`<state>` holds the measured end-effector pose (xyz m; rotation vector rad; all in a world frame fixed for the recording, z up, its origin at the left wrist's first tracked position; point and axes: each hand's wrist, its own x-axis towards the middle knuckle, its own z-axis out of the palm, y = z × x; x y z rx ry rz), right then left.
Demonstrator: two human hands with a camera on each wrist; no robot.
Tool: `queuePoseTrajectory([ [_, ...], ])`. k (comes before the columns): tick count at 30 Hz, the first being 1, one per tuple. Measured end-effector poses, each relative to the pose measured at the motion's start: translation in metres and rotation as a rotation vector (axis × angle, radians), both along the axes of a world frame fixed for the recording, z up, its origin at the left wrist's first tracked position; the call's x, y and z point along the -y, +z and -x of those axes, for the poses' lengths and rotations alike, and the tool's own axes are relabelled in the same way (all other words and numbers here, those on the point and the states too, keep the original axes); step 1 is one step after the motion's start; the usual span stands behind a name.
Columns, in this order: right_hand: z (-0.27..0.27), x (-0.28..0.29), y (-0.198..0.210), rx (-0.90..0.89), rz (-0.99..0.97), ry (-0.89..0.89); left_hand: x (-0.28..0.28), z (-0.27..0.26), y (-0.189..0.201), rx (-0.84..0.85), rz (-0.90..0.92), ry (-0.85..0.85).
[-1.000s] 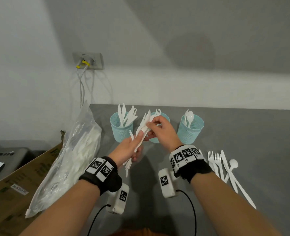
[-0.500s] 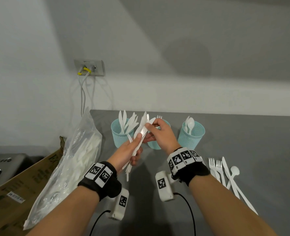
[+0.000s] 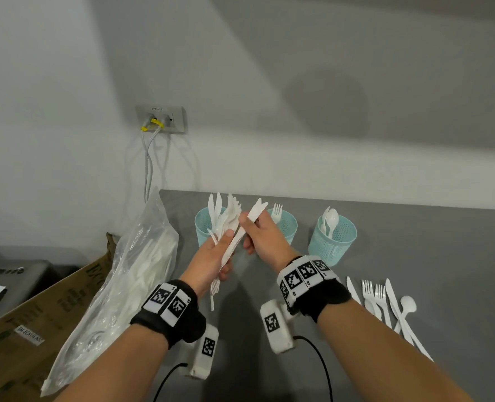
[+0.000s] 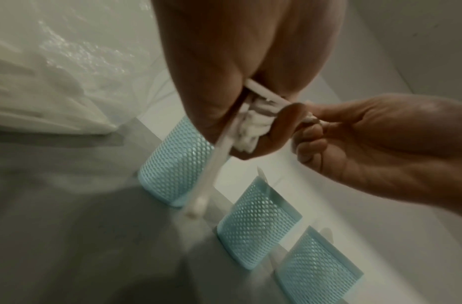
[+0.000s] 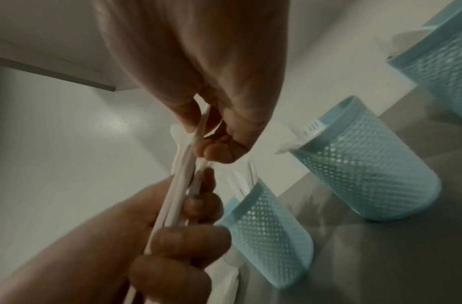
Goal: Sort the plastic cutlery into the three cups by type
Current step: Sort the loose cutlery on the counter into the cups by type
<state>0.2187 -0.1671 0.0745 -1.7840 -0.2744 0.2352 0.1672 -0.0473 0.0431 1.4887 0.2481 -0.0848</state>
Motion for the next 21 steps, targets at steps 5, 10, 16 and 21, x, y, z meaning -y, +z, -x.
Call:
queuePoseTrajectory([
  [5,-0.019,-0.003,0.040,0.076,0.018,-0.011,-0.026,-0.002,-0.005,0.118,-0.245,0.186],
  [10,-0.059,-0.022,0.055,0.270,0.025,-0.205,-0.041,-0.004,0.006,0.184,-0.099,0.196],
  [16,-0.070,-0.054,0.013,0.188,0.311,-0.062,-0.040,-0.008,0.014,0.184,-0.029,0.138],
  [21,-0.064,-0.047,0.013,0.152,0.253,-0.064,-0.040,-0.008,0.016,0.163,-0.004,0.165],
])
